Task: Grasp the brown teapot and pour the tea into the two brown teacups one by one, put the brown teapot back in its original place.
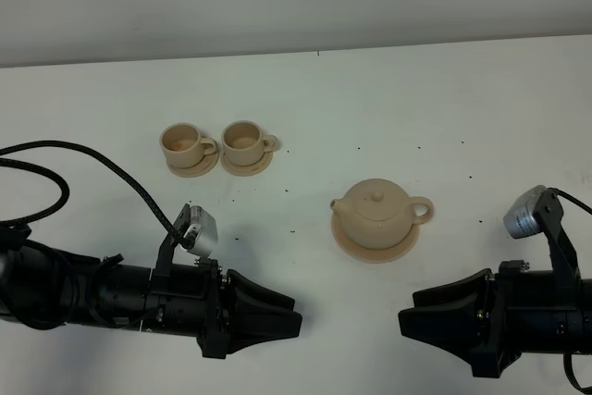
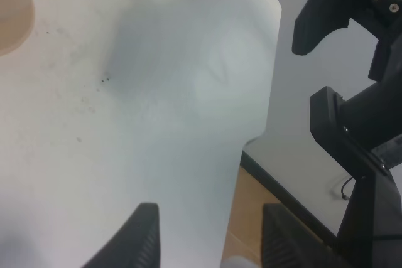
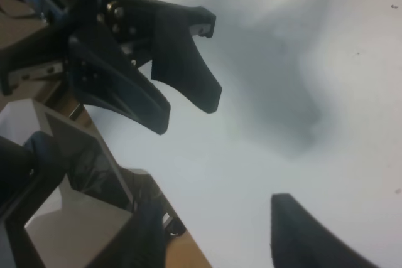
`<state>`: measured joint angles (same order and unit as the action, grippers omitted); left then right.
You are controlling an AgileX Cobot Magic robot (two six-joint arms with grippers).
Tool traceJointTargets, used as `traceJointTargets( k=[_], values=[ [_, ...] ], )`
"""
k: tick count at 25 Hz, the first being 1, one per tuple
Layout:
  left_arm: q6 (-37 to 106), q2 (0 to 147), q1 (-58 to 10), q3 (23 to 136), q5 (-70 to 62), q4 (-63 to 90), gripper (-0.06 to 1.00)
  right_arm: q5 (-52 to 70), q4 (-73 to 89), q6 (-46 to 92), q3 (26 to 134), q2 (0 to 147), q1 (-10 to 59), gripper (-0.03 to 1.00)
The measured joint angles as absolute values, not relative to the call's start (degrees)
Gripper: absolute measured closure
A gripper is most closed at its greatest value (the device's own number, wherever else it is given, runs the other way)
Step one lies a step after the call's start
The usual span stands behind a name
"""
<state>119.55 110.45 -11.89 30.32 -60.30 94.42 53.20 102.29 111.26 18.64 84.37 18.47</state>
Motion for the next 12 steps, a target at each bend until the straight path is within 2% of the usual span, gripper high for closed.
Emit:
traceJointTargets(
  k=[12],
  values=[
    [119.55, 110.45, -11.89, 30.32, -60.3, 94.42, 0.55, 53.2, 102.29, 111.21, 18.64, 84.37, 18.47, 0.57]
  ],
)
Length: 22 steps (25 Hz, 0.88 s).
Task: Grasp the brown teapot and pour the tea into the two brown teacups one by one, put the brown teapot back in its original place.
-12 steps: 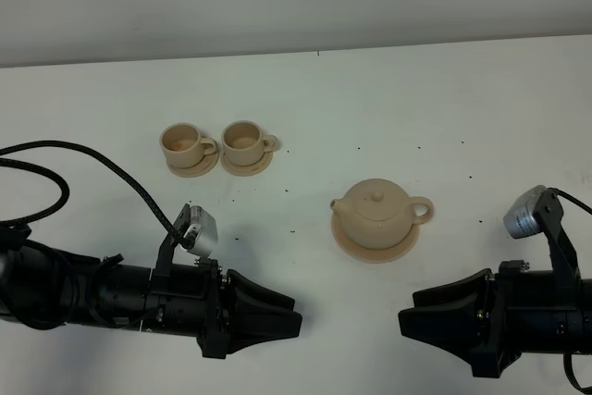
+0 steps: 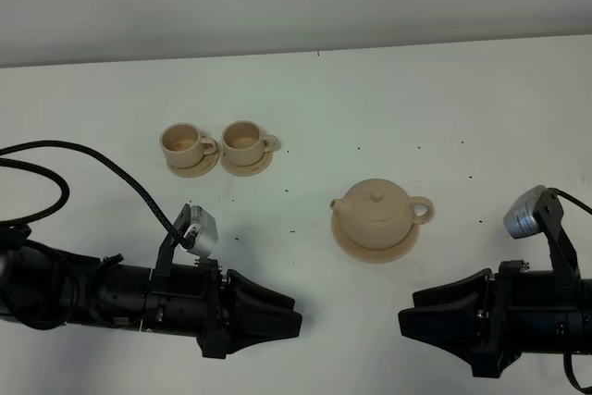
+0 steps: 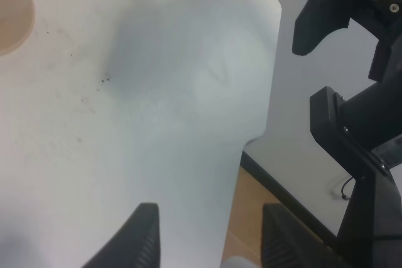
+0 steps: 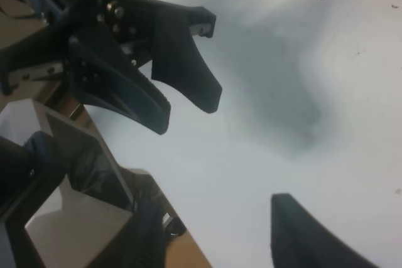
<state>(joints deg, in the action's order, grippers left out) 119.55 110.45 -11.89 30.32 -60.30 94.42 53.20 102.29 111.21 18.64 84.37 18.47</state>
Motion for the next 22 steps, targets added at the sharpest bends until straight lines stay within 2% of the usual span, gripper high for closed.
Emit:
traceJointTargets(
  k=[22],
  values=[
    [118.33, 110.45, -11.89, 30.32, -61.64, 94.43, 0.55, 54.95, 102.29, 111.21, 18.64, 84.37, 18.47, 0.57]
  ],
)
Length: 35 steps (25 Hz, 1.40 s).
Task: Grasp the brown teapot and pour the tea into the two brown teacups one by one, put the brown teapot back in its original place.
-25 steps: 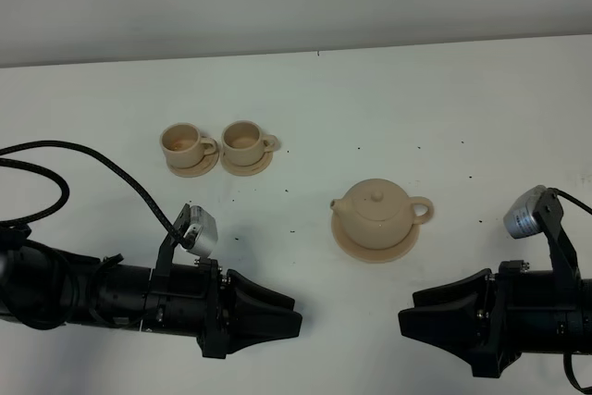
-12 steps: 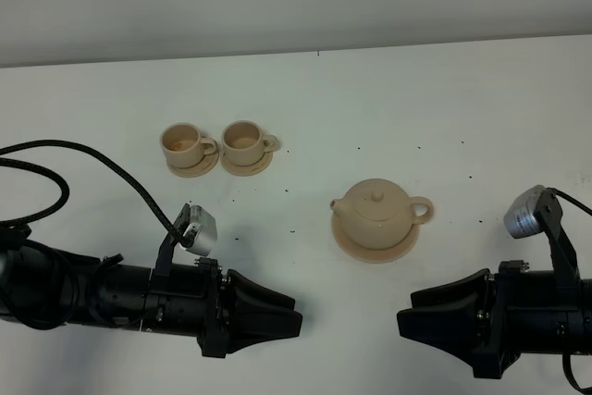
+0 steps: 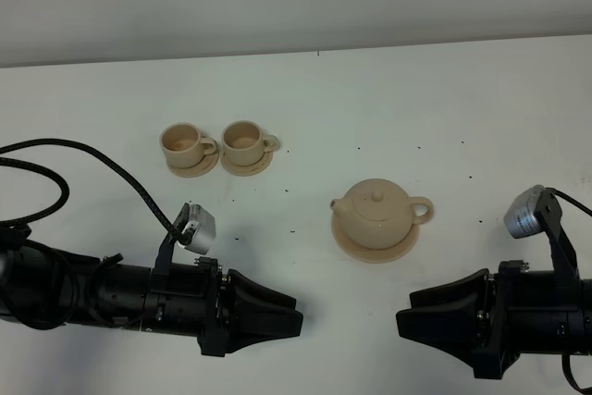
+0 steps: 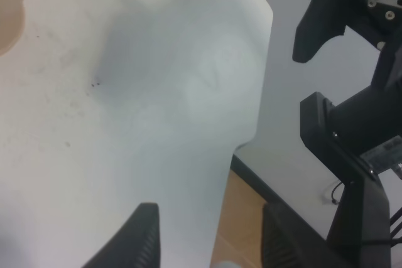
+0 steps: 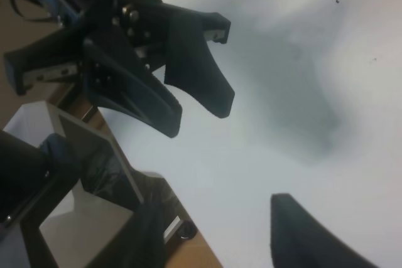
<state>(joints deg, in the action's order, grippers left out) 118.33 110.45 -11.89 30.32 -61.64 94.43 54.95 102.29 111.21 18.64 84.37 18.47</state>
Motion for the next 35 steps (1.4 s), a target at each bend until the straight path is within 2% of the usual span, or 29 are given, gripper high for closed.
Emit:
traceJointTargets(
  k=[18, 23, 26, 30, 35],
  values=[
    [113.32, 110.39, -11.89, 30.32, -64.29, 97.28, 0.55, 54.95, 102.29, 111.21, 18.64, 84.37, 18.47, 0.57],
    [109.05, 105.18, -11.27, 30.76, -64.09, 98.22, 0.55, 54.9, 102.29, 111.21, 18.64, 84.37, 18.47, 0.57],
    [102.52, 99.41, -10.5, 32.6, -60.86, 95.89, 0.55, 54.9, 102.29, 111.21, 18.64, 84.37, 18.47, 0.57],
    [86.38, 90.73, -10.46, 35.89, -50.69, 87.12, 0.55, 54.9, 102.29, 111.21, 18.64, 84.37, 18.47, 0.57],
    [61.28, 79.89, -10.39, 39.66, -42.05, 68.16, 0.55, 54.9, 102.29, 111.21, 18.64, 84.37, 18.47, 0.57]
  ],
)
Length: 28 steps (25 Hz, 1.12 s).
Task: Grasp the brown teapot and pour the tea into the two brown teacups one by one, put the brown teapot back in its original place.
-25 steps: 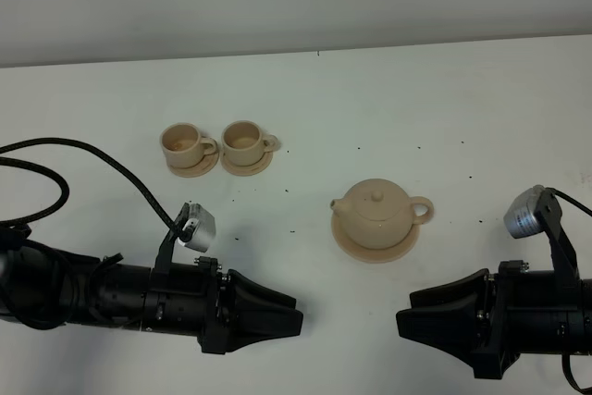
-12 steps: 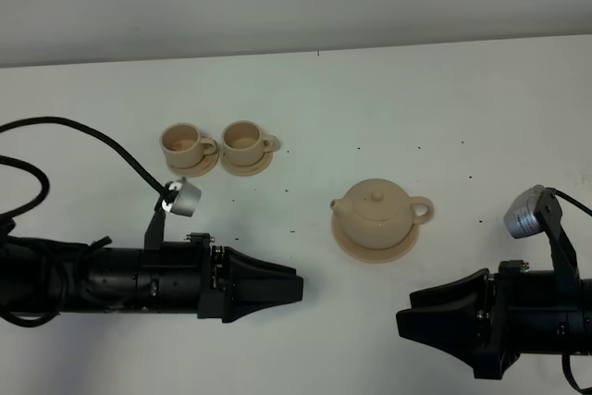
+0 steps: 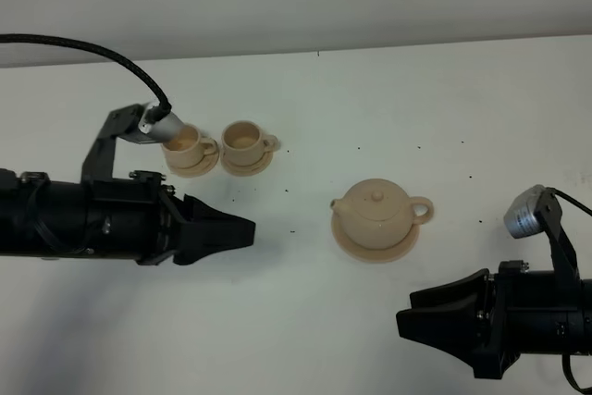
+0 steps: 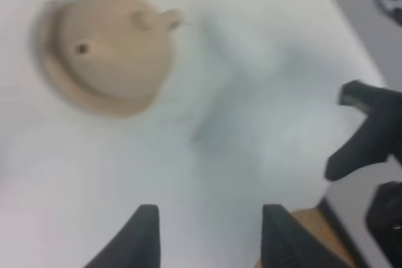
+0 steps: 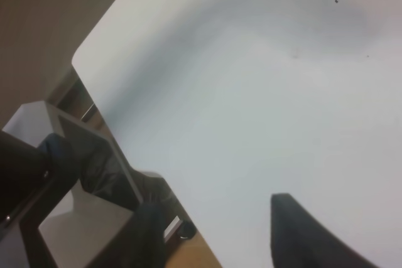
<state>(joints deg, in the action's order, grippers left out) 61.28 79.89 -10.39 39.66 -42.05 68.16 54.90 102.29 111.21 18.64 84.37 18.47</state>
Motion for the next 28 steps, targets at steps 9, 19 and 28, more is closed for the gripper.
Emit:
traceJointTargets(
  k=[9, 19, 28],
  values=[
    [16.67, 64.31, -10.39, 41.49, -44.7, 26.83, 0.55, 54.9, 102.29, 111.21, 18.64, 84.37, 18.47, 0.57],
    [-4.34, 52.98, -10.39, 41.01, -60.16, 3.71, 0.55, 54.9, 102.29, 110.78, 18.64, 84.37, 18.47, 0.57],
    [-3.35, 35.64, -10.39, 30.05, -59.16, 3.58, 0.55, 54.85, 102.18, 109.67, 18.64, 84.37, 18.47, 0.57]
  ],
)
